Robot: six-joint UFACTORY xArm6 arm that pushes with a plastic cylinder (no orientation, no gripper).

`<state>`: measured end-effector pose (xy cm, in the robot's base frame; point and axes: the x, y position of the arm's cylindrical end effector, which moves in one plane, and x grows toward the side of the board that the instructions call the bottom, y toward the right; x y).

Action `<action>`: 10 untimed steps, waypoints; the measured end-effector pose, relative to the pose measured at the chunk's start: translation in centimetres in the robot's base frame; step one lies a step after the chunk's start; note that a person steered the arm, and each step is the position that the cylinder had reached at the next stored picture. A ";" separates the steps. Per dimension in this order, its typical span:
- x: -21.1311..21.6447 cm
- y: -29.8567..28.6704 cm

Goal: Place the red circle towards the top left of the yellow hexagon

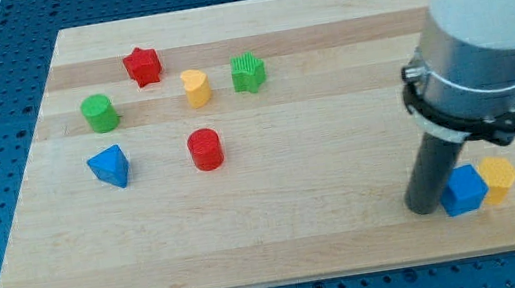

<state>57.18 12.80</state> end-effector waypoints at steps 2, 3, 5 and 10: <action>2.6 -12.8; -1.8 -19.2; -7.7 -24.2; -14.7 -21.9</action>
<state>42.44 -9.09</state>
